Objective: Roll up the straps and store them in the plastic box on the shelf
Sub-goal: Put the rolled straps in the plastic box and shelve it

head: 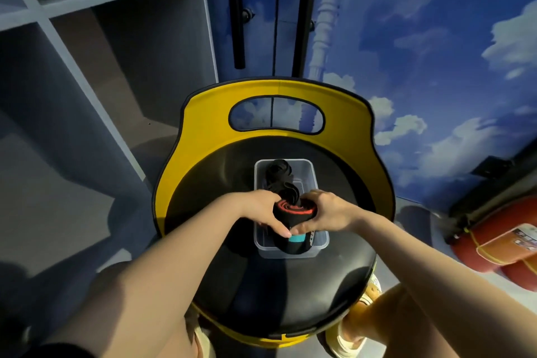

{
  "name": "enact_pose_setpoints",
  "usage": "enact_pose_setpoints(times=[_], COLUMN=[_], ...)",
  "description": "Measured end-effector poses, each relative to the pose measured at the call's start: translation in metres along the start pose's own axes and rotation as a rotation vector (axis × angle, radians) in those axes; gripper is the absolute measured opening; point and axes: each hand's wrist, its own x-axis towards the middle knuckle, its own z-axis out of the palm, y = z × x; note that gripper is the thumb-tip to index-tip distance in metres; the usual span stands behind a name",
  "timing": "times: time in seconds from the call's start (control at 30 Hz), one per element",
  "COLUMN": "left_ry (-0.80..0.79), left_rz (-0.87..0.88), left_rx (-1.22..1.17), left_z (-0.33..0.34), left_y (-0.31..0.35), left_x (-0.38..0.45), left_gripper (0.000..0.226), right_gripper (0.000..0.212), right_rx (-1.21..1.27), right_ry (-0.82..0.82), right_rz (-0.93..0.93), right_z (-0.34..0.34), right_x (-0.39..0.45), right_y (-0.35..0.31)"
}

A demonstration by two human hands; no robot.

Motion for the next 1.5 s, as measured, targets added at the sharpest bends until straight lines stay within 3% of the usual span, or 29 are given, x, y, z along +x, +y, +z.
enact_pose_setpoints(times=[0.57, 0.9, 1.03, 1.17, 1.5], left_ry=[0.231, 0.23, 0.09, 0.181, 0.294], left_rz=[0.036, -0.078, -0.064, -0.107, -0.242], left_rx=[-0.237, -0.053, -0.058, -0.096, -0.048], left_z=[0.021, 0.035, 0.027, 0.029, 0.039], left_y=[-0.023, -0.023, -0.026, -0.026, -0.025], left_x=[0.029, 0.039, 0.034, 0.042, 0.054], left_gripper=[0.07, 0.078, 0.061, 0.032, 0.038], right_gripper=[0.071, 0.085, 0.069, 0.045, 0.035], right_rx=[0.334, 0.131, 0.137, 0.064, -0.013], right_ry=[0.295, 0.223, 0.043, 0.046, 0.047], right_rz=[0.012, -0.005, 0.063, 0.102, 0.172], right_z=[0.027, 0.047, 0.044, 0.041, 0.05], right_x=[0.015, 0.02, 0.018, 0.024, 0.041], right_y=[0.023, 0.022, 0.021, 0.023, 0.015])
